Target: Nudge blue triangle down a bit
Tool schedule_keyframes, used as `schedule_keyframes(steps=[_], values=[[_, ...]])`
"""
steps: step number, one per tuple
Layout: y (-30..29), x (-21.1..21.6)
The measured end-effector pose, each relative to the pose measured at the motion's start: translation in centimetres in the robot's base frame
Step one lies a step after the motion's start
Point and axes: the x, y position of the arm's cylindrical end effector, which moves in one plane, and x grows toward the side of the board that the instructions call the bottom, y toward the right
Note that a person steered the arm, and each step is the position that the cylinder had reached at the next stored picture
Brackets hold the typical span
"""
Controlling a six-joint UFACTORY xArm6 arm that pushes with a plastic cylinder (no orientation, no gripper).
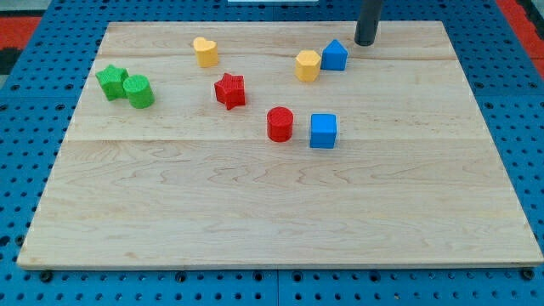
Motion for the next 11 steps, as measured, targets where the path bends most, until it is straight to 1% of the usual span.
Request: schedule_keyframes(steps=[3,4,7,8,9,10,11], values=[[0.1,-0.2],[1.1,-0.2],[1.3,-3.1],[1.2,-2.8],[-0.5,-2.8],[-5.2,-0.1],[-3.1,1.7]])
